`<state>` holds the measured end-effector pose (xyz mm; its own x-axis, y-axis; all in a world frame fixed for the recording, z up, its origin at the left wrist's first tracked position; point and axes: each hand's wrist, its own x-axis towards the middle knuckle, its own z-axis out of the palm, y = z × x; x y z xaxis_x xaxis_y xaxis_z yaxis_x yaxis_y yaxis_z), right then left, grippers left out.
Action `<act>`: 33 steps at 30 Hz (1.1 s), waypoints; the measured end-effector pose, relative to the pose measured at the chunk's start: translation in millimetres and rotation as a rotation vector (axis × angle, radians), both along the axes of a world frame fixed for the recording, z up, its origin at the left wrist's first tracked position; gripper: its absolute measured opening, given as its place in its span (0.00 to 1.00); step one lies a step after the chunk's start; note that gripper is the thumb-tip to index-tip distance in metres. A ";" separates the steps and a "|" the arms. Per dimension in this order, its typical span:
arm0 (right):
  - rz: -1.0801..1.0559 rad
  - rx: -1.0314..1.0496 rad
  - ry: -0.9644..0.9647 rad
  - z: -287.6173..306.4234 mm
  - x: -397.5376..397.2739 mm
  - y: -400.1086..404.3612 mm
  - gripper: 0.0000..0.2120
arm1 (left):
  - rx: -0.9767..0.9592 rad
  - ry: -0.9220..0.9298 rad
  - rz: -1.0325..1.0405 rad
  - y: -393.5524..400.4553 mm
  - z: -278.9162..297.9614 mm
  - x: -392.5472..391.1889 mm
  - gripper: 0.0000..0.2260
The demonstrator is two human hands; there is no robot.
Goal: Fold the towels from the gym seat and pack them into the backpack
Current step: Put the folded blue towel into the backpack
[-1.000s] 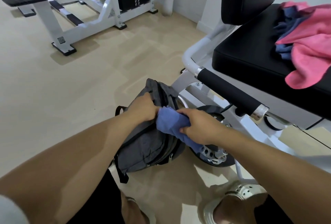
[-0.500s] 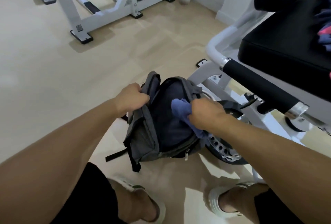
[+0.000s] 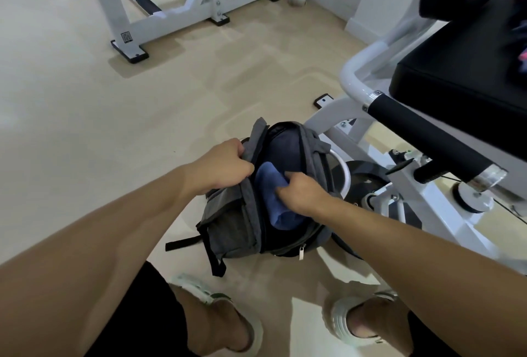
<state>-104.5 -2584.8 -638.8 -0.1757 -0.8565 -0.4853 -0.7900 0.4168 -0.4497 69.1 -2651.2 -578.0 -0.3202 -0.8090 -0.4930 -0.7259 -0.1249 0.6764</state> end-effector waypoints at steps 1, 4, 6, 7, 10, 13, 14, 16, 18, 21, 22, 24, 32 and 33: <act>0.019 0.012 -0.007 -1.8 1.8 3.0 0.17 | -0.008 -0.007 -0.007 -0.2 0.4 -0.2 0.12; 0.120 0.083 0.048 -11.1 4.3 8.6 0.17 | -0.017 -0.027 -0.035 -0.7 3.0 -0.6 0.11; 0.142 0.094 0.104 -16.5 3.6 8.7 0.16 | -0.027 -0.041 -0.060 -1.3 5.0 -1.6 0.11; 0.145 0.088 0.118 -17.9 2.9 8.8 0.16 | -0.032 -0.046 -0.070 -1.3 6.0 -2.7 0.11; 0.149 0.090 0.159 -20.0 2.8 13.1 0.18 | -0.038 -0.049 -0.077 -1.0 7.1 -7.8 0.06; 0.156 0.084 0.209 -27.0 7.4 19.8 0.16 | -0.031 -0.030 -0.058 0.1 4.6 -11.0 0.06; 0.157 0.083 0.207 -30.3 9.5 21.3 0.15 | -0.024 -0.022 -0.048 -0.1 3.4 -10.8 0.07; 0.180 0.071 0.168 -38.3 12.6 21.3 0.14 | -0.016 -0.018 -0.034 -0.7 2.1 -8.9 0.09; 0.283 0.094 0.132 -44.5 13.8 20.4 0.11 | -0.024 -0.034 -0.031 -2.0 2.6 -5.5 0.10; 0.518 0.073 0.190 -43.4 13.3 23.9 0.17 | -0.028 -0.073 -0.054 -3.1 4.4 0.5 0.11; 0.608 0.017 0.261 -40.7 12.4 25.7 0.20 | -0.032 -0.083 -0.062 -3.2 4.6 1.9 0.11; 0.666 -0.075 0.342 -31.9 11.2 28.6 0.27 | -0.055 -0.093 -0.061 -4.2 4.2 3.8 0.11; 0.714 -0.057 0.478 8.7 3.3 28.0 0.23 | -0.159 -0.163 -0.102 -9.0 1.6 -4.4 0.17; 0.730 -0.047 0.496 18.9 3.4 31.1 0.20 | -0.178 -0.158 -0.102 -8.6 2.1 -7.1 0.18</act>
<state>-101.1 -2553.7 -619.9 0.2418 -0.8545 -0.4597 -0.9606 -0.2778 0.0112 62.0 -2659.8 -576.0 -0.3354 -0.8548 -0.3960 -0.8268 0.0656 0.5587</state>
